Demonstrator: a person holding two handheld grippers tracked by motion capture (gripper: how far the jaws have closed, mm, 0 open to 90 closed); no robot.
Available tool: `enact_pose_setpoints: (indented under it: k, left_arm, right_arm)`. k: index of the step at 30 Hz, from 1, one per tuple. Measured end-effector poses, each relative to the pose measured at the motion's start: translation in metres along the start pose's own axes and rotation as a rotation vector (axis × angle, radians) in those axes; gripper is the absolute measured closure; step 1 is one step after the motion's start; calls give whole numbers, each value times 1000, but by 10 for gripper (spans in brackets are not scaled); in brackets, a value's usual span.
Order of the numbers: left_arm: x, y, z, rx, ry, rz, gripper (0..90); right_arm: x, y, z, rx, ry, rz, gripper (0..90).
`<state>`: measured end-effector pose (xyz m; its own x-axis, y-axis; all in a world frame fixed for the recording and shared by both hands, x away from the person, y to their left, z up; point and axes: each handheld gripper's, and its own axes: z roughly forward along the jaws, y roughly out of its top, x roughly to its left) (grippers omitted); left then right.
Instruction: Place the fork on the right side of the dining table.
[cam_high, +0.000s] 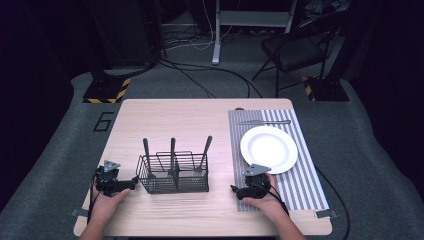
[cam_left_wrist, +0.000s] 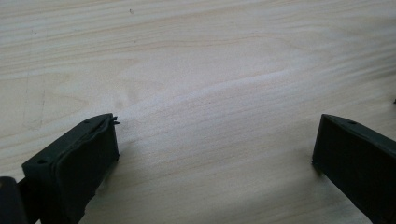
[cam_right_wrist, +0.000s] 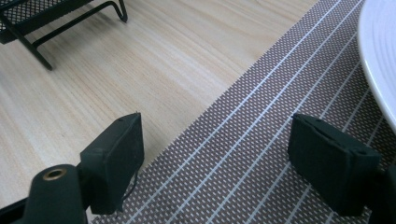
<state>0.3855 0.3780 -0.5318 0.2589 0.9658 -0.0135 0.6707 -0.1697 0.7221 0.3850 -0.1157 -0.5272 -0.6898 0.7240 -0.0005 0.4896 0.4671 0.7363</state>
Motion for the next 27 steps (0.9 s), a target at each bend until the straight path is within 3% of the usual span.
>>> enact_pose_setpoints:
  k: [23,25,27]
  left_arm:
    - [0,0,0,4,2,3,0]
    - [0,0,0,3,3,3,0]
    - [0,0,0,3,3,3,0]
  right_arm:
    - [0,0,0,0,4,-7,172]
    - [-1,0,-1,-12,-16,10,261]
    - [-4,0,-3,-20,-20,25,283]
